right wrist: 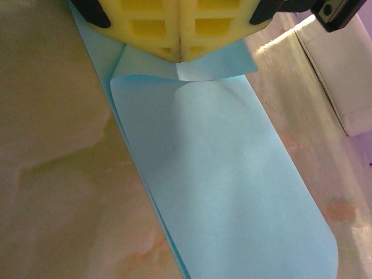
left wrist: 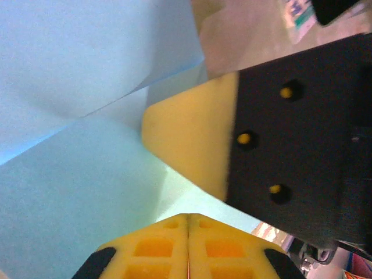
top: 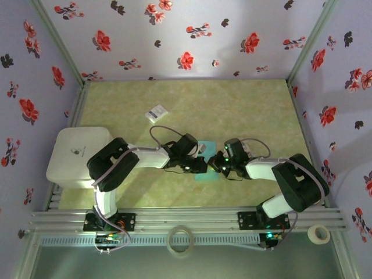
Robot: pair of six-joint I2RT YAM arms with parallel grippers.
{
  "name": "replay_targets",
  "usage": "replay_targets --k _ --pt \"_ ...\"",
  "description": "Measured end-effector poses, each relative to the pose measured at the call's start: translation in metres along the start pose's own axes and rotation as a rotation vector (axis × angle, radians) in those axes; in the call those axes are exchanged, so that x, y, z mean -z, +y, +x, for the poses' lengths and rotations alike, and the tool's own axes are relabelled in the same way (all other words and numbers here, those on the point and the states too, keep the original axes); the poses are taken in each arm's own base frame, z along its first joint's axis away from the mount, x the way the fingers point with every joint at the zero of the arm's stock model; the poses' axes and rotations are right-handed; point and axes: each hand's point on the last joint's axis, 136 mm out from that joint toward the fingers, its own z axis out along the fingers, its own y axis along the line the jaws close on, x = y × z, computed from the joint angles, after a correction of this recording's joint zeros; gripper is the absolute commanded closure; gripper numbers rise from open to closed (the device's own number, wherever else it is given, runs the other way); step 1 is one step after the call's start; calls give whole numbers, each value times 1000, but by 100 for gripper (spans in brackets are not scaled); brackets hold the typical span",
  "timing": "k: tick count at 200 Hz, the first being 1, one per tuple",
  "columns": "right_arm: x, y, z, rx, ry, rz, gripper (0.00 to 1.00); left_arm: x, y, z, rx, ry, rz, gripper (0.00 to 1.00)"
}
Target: Fold a paper plane with a square sheet of paper (pick it up from the middle)
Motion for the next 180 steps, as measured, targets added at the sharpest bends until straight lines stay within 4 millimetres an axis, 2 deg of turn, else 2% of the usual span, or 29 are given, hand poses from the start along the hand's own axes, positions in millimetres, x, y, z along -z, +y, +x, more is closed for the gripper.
replay_targets --k 54,105,180 --pt "0 0 0 0 0 0 98 -2 14 11 17 21 -24 91" --pt "0 0 1 1 2 1 98 -1 14 13 11 14 -18 91" --pt "-1 0 1 1 2 2 98 14 24 36 2 49 -50 90"
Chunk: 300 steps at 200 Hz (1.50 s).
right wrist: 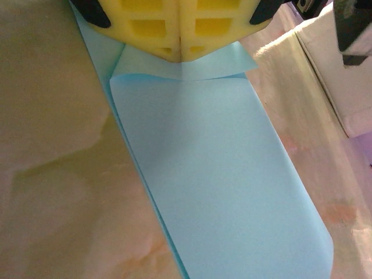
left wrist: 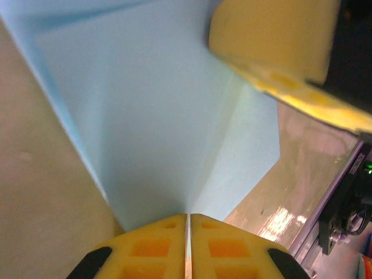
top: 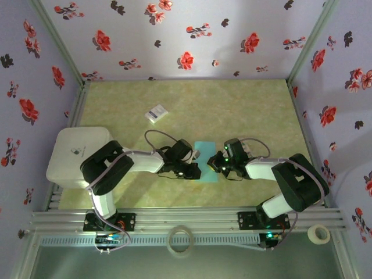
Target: Fold a paper plane with a square sheet of paper (pick it up from the middle)
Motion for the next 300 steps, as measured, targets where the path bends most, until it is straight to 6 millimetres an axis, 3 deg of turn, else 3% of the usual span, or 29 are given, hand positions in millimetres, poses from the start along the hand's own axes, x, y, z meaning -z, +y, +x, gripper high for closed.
replay_targets --k 38,80,133,167,193,229,269,300 --pt "0 0 0 0 0 0 98 7 6 17 -11 29 -25 89" --pt "0 0 0 1 0 0 98 13 3 22 -20 42 -32 87" --pt "0 0 0 5 0 1 98 26 -22 -1 -60 -41 20 86" --pt "0 0 0 8 0 0 98 20 -34 -28 -73 -82 42 88" --pt "0 0 0 8 0 0 98 8 -22 -35 -50 -82 18 90" --pt "0 1 0 22 1 -2 96 -4 1 -25 0 -53 -23 98" --pt "1 7 -1 68 8 3 91 -5 1 -24 9 -89 24 100" --pt "9 27 2 145 31 -35 91 -5 1 -24 20 -110 45 100"
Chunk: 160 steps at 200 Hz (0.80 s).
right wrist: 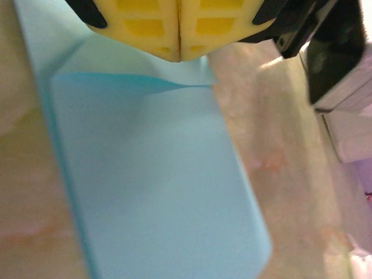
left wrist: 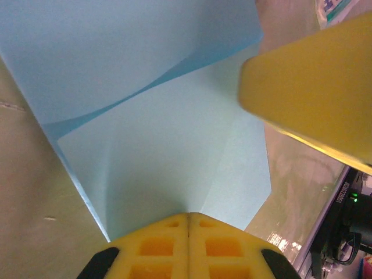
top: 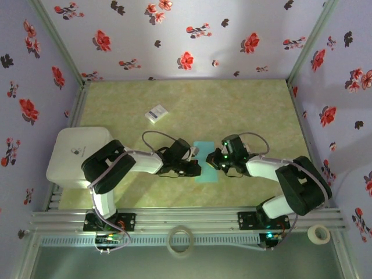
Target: Fold a paper plane with a square sheet of paper (pick it up from the middle)
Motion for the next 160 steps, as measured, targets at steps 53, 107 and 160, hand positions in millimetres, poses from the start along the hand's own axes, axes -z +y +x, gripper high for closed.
replay_targets --k 53,107,160 --pt "-12 -7 28 47 109 30 95 0 0 0 3 0 0 100" --pt "-11 -24 20 23 120 57 96 0 0 0 3 0 -1 100" --pt "-3 -32 -3 -31 85 28 97 0 0 0 4 1 -2 100"
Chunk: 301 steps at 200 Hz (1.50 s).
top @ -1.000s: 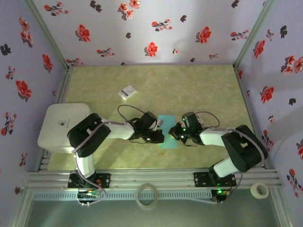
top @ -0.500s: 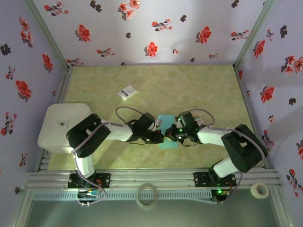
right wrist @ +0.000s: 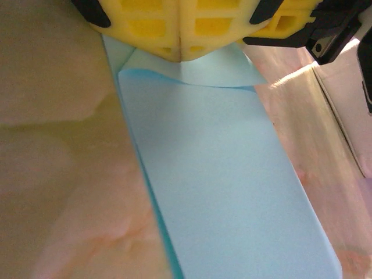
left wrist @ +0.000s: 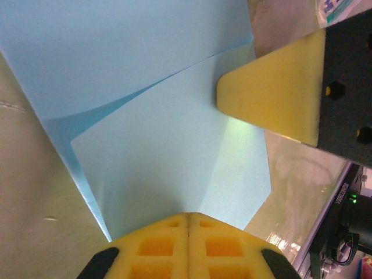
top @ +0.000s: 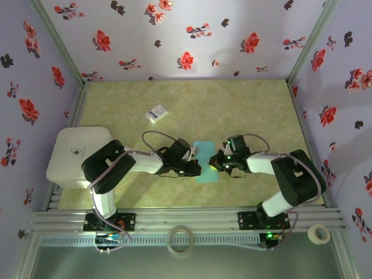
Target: Fold a paper plane with a square sheet of paper (pick it up from the middle)
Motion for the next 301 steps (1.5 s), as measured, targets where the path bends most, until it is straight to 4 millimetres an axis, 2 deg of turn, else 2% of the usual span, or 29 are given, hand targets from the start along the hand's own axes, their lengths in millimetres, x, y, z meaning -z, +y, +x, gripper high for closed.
replay_targets --k 111,145,170,191,223,249,301 --pt "19 -15 -39 -79 -102 7 97 0 0 0 0 0 0 100" --pt "31 -3 -46 -56 -152 -9 95 0 0 0 0 0 0 100" --pt "39 18 -40 8 -166 -51 95 0 0 0 1 2 -2 100" --pt "27 27 -21 49 -102 -54 96 0 0 0 3 3 -4 100" --pt "6 16 0 49 -12 -10 100 0 0 -1 7 7 -12 100" --pt "-2 1 2 18 9 36 100 0 0 -1 11 13 -17 100" --pt "-2 1 1 20 5 34 100 3 -7 -4 22 33 -33 100"
